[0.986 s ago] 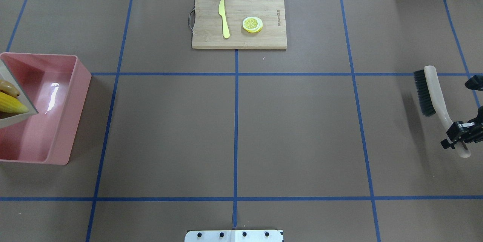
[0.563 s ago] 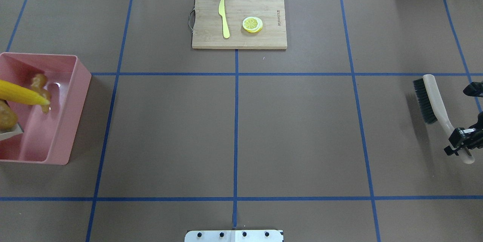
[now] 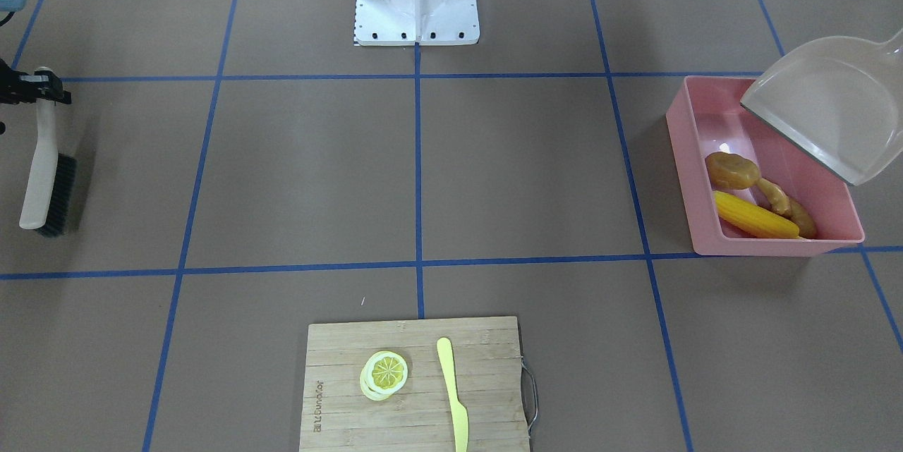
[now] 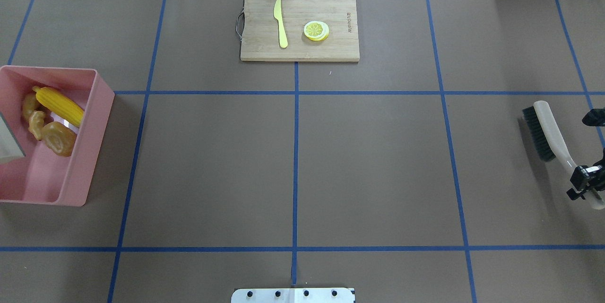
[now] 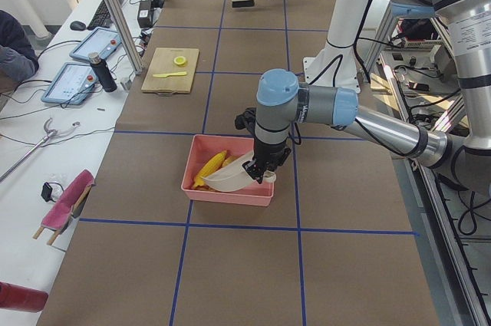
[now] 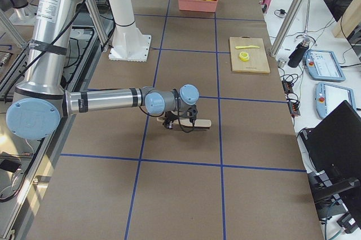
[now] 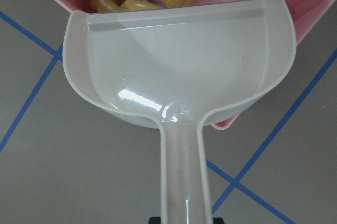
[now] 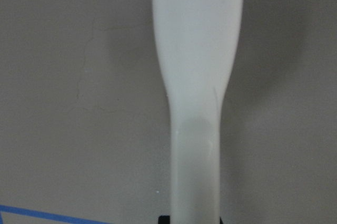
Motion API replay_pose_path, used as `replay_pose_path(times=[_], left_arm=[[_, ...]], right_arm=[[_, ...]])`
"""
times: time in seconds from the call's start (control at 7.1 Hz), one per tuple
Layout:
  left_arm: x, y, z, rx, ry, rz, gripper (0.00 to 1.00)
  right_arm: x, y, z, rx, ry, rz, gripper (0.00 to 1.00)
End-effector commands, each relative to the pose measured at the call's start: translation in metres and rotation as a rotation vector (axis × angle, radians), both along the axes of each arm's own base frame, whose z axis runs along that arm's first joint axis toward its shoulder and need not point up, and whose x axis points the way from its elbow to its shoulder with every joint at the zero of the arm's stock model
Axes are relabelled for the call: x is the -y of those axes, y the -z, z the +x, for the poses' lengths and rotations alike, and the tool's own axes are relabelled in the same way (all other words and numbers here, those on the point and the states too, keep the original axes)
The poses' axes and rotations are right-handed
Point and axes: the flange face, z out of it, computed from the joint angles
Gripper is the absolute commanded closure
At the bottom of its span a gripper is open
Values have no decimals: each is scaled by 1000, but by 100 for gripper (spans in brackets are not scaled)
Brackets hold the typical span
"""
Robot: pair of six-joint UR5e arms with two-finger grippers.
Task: Sweep and dump trash into bin
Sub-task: 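Tilt the dustpan with the left gripper to dump the food into the bin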
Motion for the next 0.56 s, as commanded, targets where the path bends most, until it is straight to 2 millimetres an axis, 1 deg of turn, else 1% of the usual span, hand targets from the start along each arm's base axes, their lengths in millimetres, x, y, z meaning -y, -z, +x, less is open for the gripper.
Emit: replay_pose_path(times=[0.0,0.14,0.28,0.42], left_arm=[[1,46,-1,-80,-55,198,100],[7,60,18,-155,-124,305,100],[13,72,64,-199,-259,383,100],[22,68,101,-224,-364,474,100]], right_arm=[[0,-3,-5,-33,15,-2,100],[0,-3,-8,-42,23,5,100],[1,-5,-12,-52,29,2,100],[7,-4,-18,-61,36,6,100]])
